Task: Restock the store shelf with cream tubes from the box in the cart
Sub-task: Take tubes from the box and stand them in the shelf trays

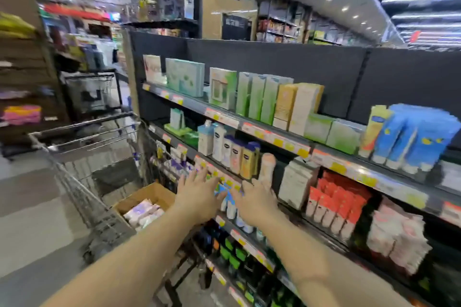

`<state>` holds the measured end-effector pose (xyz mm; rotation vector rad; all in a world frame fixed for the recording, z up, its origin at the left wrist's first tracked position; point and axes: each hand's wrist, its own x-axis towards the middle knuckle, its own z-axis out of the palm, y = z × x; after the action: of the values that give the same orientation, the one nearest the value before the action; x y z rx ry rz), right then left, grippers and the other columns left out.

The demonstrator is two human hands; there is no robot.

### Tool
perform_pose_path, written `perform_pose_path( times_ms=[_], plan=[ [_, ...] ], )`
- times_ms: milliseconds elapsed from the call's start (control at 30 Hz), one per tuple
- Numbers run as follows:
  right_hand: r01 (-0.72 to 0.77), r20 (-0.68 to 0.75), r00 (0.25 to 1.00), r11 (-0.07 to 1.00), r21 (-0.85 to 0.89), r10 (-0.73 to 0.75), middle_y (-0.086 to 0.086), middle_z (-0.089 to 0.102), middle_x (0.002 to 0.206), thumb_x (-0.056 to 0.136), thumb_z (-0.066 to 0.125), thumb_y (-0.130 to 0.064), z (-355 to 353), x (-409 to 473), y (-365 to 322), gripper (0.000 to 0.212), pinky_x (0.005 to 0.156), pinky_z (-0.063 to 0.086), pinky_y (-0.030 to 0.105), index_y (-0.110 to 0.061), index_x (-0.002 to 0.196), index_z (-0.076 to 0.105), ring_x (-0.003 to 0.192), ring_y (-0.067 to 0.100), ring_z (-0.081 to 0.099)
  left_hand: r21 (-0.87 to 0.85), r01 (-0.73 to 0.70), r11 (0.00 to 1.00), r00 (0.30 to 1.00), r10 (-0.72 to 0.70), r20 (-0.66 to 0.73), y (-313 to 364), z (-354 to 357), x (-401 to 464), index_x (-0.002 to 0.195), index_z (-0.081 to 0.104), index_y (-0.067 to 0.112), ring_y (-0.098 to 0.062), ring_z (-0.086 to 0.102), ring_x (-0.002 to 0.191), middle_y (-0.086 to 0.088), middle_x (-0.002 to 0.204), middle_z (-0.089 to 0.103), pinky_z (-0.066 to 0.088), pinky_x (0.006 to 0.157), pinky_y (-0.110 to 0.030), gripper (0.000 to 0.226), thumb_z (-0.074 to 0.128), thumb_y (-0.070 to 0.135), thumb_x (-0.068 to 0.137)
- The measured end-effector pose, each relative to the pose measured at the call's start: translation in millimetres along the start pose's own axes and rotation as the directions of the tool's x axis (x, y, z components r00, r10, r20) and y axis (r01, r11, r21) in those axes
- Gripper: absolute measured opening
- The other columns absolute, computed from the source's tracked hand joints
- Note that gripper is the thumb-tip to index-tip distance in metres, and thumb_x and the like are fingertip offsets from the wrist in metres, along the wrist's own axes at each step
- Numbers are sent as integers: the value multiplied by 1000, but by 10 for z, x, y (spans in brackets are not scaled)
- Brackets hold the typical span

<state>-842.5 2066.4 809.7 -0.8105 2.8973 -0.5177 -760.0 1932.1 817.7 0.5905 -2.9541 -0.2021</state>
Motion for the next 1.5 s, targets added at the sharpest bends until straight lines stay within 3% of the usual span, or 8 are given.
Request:
perform_pose_path(
  times_ms=[267, 600, 867, 1033, 1167, 1267, 1400, 1500],
  plan=[
    [157, 110, 981, 987, 19, -158, 7, 33, 154, 96, 29, -60, 959, 1077, -1107, 62, 117, 20, 47, -22, 141, 45, 144, 30, 20, 57, 248, 967, 967, -250, 39, -1516, 203, 483, 150, 29, 34, -31, 7, 150, -5, 163, 14, 7, 120, -53, 61, 28, 63, 97],
    [167, 240, 954, 984, 68, -179, 6, 24, 159, 98, 29, -58, 1685, 2687, -1788, 63, 119, 12, 45, -21, 148, 35, 148, 28, 12, 134, 308, 942, 929, -328, 174, -2741, 488, 1879, 153, 22, 32, -30, 1, 151, -4, 164, 7, 2, 121, -53, 62, 28, 61, 98],
    [37, 242, 969, 999, 40, -45, 6, 29, 156, 97, 33, -58, 2306, 3631, -2099, 62, 120, 15, 44, -20, 147, 37, 148, 27, 15, 140, 174, 975, 938, -208, 279, -3612, 906, 2942, 153, 23, 34, -29, 0, 151, -3, 164, 7, 0, 121, -53, 61, 29, 59, 98],
    [-216, 259, 947, 973, 82, 188, 6, 40, 148, 95, 43, -54, 3022, 4041, -2205, 58, 114, 29, 41, -21, 143, 42, 140, 28, 29, 130, -29, 991, 918, -25, 395, -4339, 1508, 3705, 152, 24, 33, -27, 3, 151, -2, 164, 10, 3, 121, -51, 62, 31, 61, 97],
    [-493, 331, 839, 861, 126, 432, 6, 58, 124, 91, 49, -52, 3684, 4017, -2243, 43, 88, 48, 37, -23, 123, 55, 116, 30, 53, 96, -249, 964, 847, 169, 504, -4769, 2011, 4043, 151, 27, 31, -26, 6, 151, -2, 164, 13, 8, 121, -48, 64, 34, 62, 95],
    [-632, 466, 709, 771, 85, 529, 13, 59, 124, 96, 47, -45, 4208, 3823, -2323, 41, 63, 39, 31, -15, 123, 54, 108, 34, 59, 41, -321, 946, 795, 246, 555, -5043, 2400, 4044, 149, 31, 31, -26, 12, 150, -2, 162, 18, 11, 120, -46, 68, 32, 68, 92],
    [-705, 524, 625, 707, 60, 579, 9, 46, 145, 96, 48, -45, 4833, 3773, -2415, 59, 93, 44, 32, -20, 147, 34, 128, 28, 49, 5, -370, 929, 720, 284, 633, -5394, 3006, 4031, 146, 39, 29, -28, 22, 147, -4, 157, 33, 18, 118, -50, 94, 8, 76, 71],
    [-735, 574, 576, 676, 53, 581, 9, 53, 137, 96, 47, -42, 5308, 3895, -2430, 58, 95, 46, 34, -19, 147, 32, 119, 29, 55, -26, -381, 924, 707, 309, 637, -5624, 3395, 4051, 124, 63, 21, -36, 51, 127, -11, 135, 60, 44, 100, -55, 77, 28, 69, 75]
  ],
)
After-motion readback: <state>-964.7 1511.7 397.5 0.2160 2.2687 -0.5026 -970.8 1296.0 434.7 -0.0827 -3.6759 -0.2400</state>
